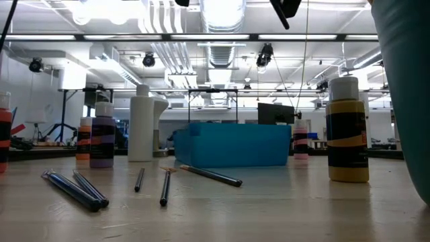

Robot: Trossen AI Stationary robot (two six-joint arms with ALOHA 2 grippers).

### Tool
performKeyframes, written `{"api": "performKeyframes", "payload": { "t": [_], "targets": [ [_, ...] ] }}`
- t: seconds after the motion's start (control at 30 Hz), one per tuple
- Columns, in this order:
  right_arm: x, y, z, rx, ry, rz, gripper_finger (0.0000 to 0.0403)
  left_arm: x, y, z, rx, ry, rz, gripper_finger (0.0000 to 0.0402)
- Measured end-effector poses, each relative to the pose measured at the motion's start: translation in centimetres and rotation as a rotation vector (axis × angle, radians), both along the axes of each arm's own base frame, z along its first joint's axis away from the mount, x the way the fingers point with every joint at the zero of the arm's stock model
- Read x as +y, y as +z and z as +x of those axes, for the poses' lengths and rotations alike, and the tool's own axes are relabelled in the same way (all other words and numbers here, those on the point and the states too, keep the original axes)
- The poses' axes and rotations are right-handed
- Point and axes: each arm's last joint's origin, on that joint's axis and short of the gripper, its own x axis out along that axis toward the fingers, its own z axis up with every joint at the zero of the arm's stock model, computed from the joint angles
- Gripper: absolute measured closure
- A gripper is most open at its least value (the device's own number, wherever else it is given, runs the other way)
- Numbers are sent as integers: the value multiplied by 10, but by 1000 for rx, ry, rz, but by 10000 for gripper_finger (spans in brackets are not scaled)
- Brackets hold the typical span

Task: Pick & Place Paint Supplies
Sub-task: Put the gold paint brush into the green cup

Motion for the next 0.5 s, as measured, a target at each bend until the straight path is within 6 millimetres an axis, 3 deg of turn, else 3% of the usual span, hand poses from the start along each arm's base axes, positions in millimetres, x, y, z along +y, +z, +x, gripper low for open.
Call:
{"api": "performKeyframes", "payload": {
  "t": [0.17,0.5],
  "targets": [
    [0,0,0,0,1,-6,381,0,0,0,-3,-1,-10,392],
    [0,1,-2,4,1,-7,383,-2,0,0,-28,-32,-92,326]
  ]
}}
